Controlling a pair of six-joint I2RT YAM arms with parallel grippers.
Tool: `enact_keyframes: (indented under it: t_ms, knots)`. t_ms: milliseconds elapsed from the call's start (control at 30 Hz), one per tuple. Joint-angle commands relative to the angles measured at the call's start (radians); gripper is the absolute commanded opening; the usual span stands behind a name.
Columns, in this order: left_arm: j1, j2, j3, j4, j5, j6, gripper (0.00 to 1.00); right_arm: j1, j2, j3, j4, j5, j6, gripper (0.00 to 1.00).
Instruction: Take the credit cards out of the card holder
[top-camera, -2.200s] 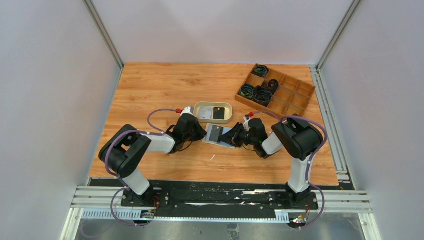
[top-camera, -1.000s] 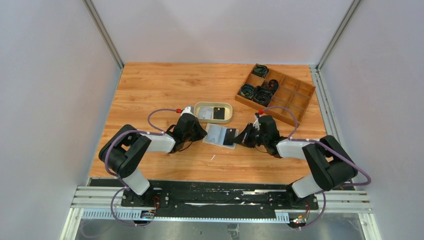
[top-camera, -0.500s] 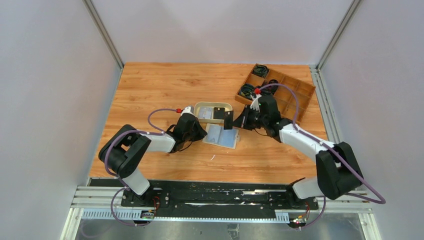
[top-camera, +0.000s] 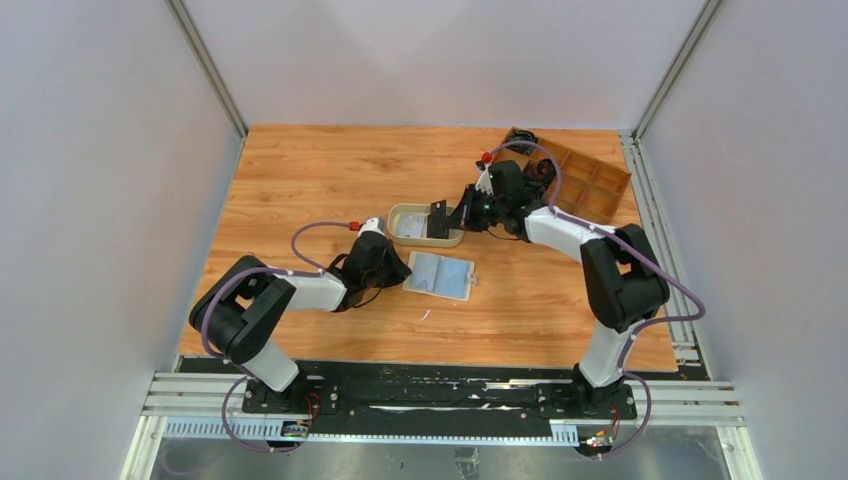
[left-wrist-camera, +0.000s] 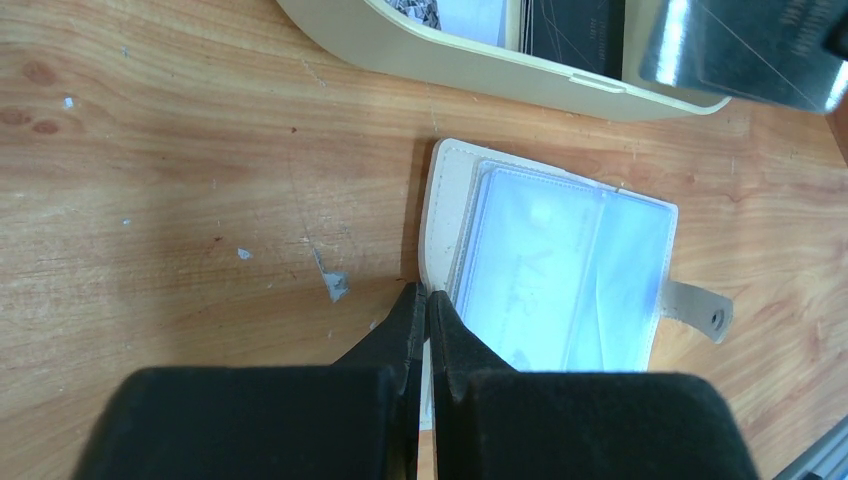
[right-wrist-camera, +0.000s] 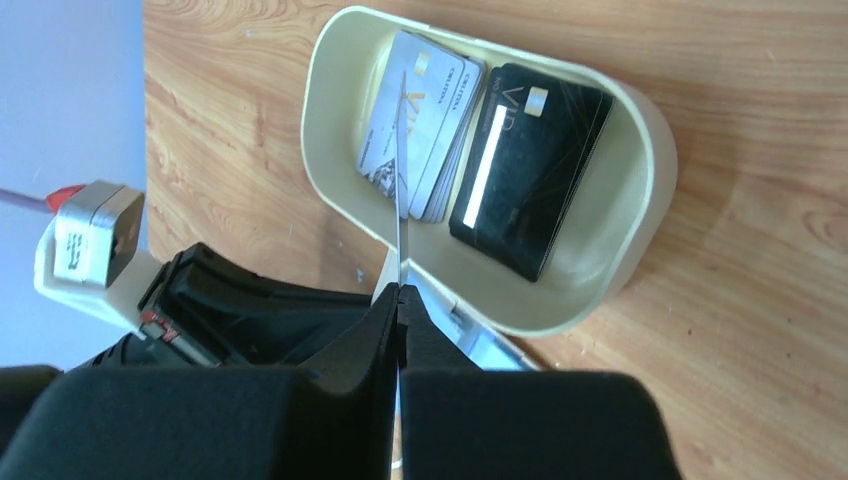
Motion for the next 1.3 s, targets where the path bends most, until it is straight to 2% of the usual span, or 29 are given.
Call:
enact_keyframes:
  t_ms: [0,633,833,967,1133,1267]
  knots:
    - [-0.007,0.057,-0.087,-0.292,-0.031,0.033,0.0,-0.017,0.068,0.059,0.014,-0.016,-0.016,0.0]
    - [-0.007,0.081,-0.086,-0.278,-0.025,0.031,0.0,-0.039,0.18,0.081,-0.01,-0.023,-0.025,0.0]
    - [-0.007,0.087,-0.079,-0.283,-0.025,0.032,0.0,-0.05,0.17,0.09,-0.041,0.005,-0.044,0.03]
    - [-0.007,0.093,-0.067,-0.291,-0.025,0.033,0.0,-0.055,0.147,0.103,-0.081,0.042,-0.08,0.14]
    - [-0.007,0.092,-0.024,-0.338,-0.017,0.041,0.0,-0.056,0.129,0.16,-0.185,0.085,-0.116,0.37]
    - [-0.007,0.071,0.045,-0.434,-0.014,0.049,0.0,-0.056,0.103,0.215,-0.26,0.118,-0.134,0.44]
